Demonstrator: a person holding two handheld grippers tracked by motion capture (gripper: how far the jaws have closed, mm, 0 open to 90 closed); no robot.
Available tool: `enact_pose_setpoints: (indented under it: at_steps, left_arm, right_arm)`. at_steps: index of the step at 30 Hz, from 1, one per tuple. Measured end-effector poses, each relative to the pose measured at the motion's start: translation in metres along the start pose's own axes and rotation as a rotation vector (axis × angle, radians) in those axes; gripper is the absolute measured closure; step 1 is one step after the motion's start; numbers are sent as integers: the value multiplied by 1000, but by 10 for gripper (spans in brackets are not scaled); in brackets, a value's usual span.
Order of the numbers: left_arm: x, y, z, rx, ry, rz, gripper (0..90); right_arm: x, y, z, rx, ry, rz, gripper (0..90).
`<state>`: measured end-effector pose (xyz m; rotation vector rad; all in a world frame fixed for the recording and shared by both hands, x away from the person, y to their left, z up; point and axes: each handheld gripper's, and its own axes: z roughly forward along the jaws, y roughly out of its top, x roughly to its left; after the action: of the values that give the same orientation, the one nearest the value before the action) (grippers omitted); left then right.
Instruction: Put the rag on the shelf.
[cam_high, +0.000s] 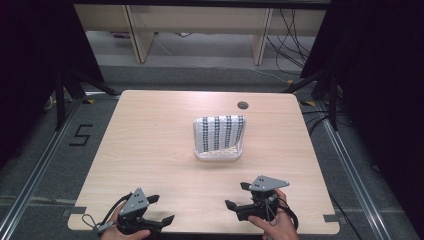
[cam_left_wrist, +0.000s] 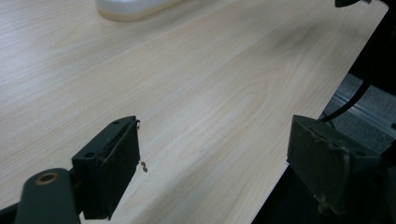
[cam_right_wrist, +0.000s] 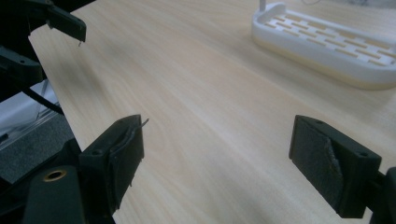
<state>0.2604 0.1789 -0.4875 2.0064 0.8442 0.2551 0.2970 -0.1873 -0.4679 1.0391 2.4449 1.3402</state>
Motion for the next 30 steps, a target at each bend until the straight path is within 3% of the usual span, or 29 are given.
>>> enact_pose_setpoints:
  at_steps: [2,4,5,6,9,10,11,13,15,17,21,23,26,27,28,30]
  left_arm:
    - [1,-2,0,17,-5,2,166]
    - [0,-5,3,1,-12,-5,167]
    - [-1,-5,2,14,-11,-9,167]
    - [0,-5,2,20,-12,-12,167]
    - [0,-6,1,20,-9,0,167]
    - [0,-7,2,25,-5,6,167]
    - [-1,-8,3,28,-8,-16,167]
    - [-3,-10,5,28,-16,-4,167]
    - [-3,-10,6,51,-16,19,167]
    - [-7,-10,8,33,-19,-11,167]
    - [-6,-10,8,34,-23,-5,167]
    - [-4,-10,7,49,-19,22,167]
    - [-6,-11,8,36,-19,-5,167]
    - [-6,-11,10,28,-18,-3,167]
    - [-5,-11,9,52,-11,13,167]
    - [-6,-11,10,38,-15,-5,167]
  right_arm:
    - [1,-4,1,40,-10,0,187]
    - [0,-8,3,55,-3,-4,188]
    - [3,-10,3,67,-3,28,188]
    - [0,-11,4,63,0,-3,188]
    - [1,-15,5,82,5,4,188]
    - [1,-16,6,80,9,-2,188]
    - [2,-17,6,86,24,14,188]
    - [3,-19,6,92,-3,-2,189]
    - [4,-21,5,96,-1,3,188]
    - [4,-23,5,96,10,1,189]
    - [4,-24,5,103,9,1,189]
    - [3,-24,6,102,9,-3,188]
    - [3,-25,7,104,10,-1,188]
    - [3,-25,7,105,11,-1,188]
    - [3,-25,7,105,13,-2,188]
    - [3,-25,7,103,14,-2,187]
